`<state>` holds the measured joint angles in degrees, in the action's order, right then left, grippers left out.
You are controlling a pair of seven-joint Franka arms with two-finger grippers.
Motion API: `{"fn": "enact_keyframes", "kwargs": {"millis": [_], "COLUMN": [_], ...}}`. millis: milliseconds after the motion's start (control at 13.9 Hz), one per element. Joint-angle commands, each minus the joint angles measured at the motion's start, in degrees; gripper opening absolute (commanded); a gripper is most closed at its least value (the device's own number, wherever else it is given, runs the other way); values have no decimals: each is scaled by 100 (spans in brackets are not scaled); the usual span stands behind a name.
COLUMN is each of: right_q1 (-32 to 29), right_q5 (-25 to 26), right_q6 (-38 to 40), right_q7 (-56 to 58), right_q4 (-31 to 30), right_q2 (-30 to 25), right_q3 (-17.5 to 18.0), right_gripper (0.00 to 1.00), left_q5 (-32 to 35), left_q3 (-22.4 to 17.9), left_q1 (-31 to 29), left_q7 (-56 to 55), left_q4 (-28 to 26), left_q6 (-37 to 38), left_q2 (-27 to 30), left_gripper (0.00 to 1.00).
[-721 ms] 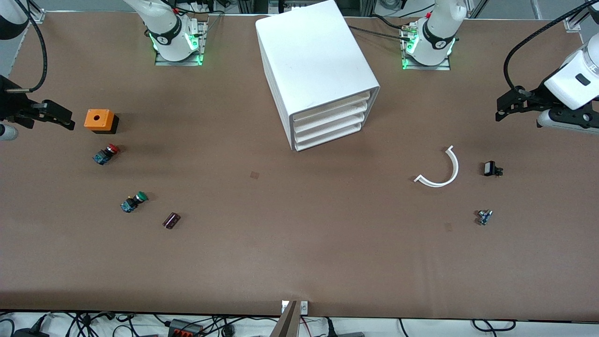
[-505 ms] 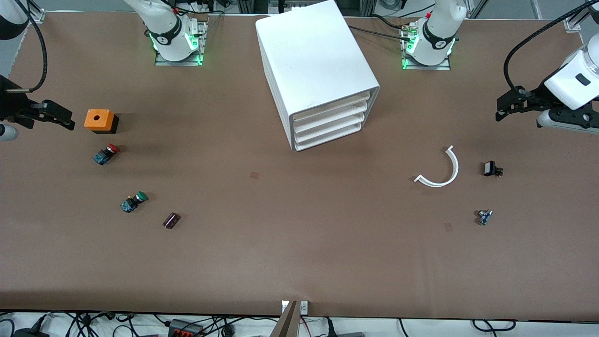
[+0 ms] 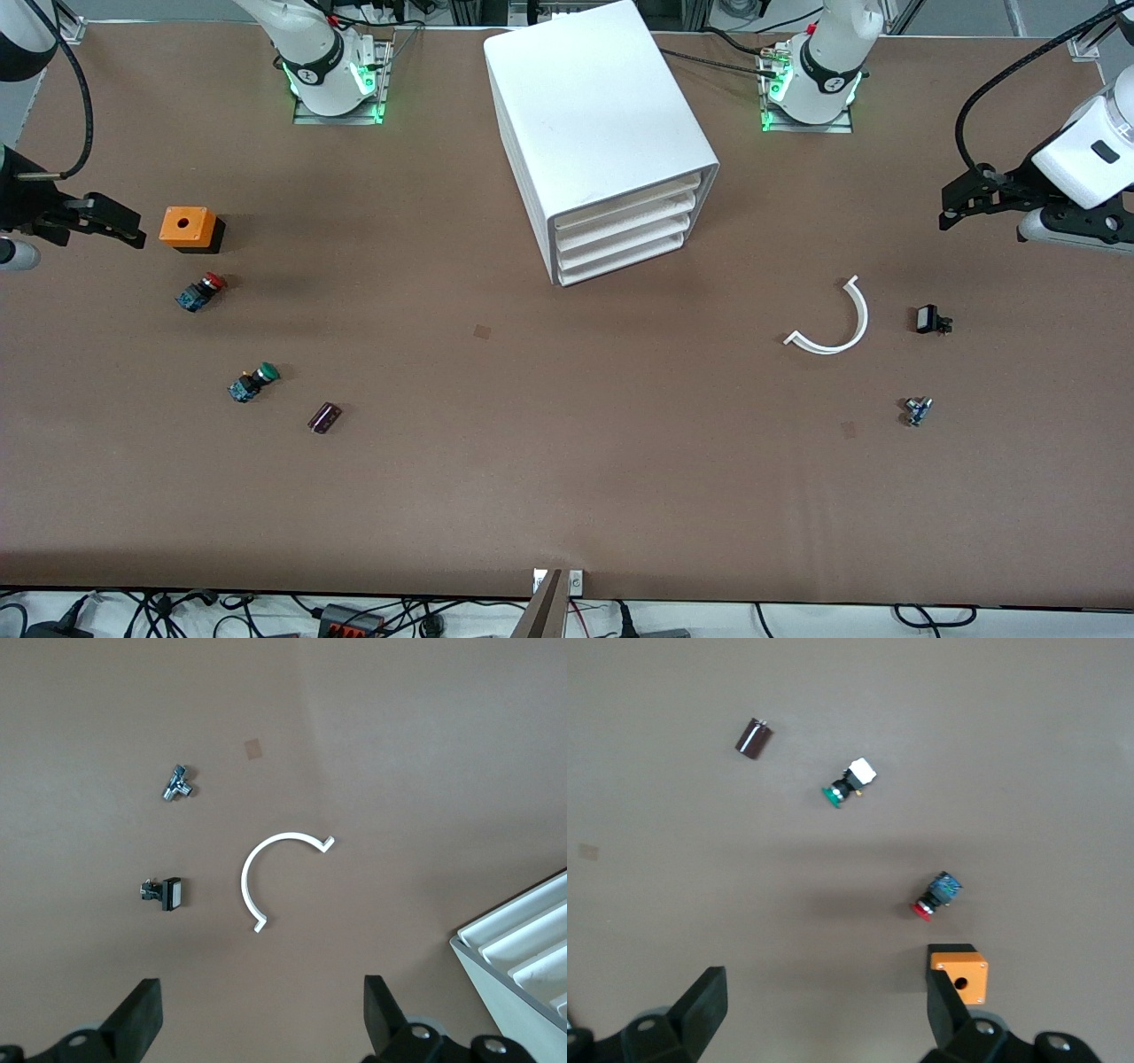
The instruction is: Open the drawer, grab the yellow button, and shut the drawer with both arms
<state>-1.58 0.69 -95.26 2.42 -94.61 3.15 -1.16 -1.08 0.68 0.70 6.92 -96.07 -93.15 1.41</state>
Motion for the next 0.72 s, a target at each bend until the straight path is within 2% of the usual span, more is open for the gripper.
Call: {"fn": "enact_keyframes", "kwargs": {"millis": [0, 144, 360, 432, 649], "right_q1": [288, 587, 1114, 1229, 1686], "right_q5": [-314, -368, -377, -377, -385], "right_q6": [-62, -281, -466, -545, -599], "right_q7": [57, 49, -13, -22, -48], "right_q4": [22, 31, 40, 66, 338], "right_q2": [220, 300, 502, 511, 704], "right_q3": [-15, -15, -15, -15, -15], "right_gripper": [100, 100, 100, 100, 100], "left_q5": [-94, -277, -1181, -1532, -3192], "left_q3": [11, 63, 73, 81, 73], "left_q1": [-9, 62, 45, -8, -157], "left_q7": [73, 99, 117, 186, 1581], "left_q4": [396, 422, 414, 405, 308], "left_q6": [507, 1164, 1633, 1668, 1774], "left_q2": [-308, -649, -1211, -1405, -1889], "left_gripper": [100, 100, 100, 100, 100]}}
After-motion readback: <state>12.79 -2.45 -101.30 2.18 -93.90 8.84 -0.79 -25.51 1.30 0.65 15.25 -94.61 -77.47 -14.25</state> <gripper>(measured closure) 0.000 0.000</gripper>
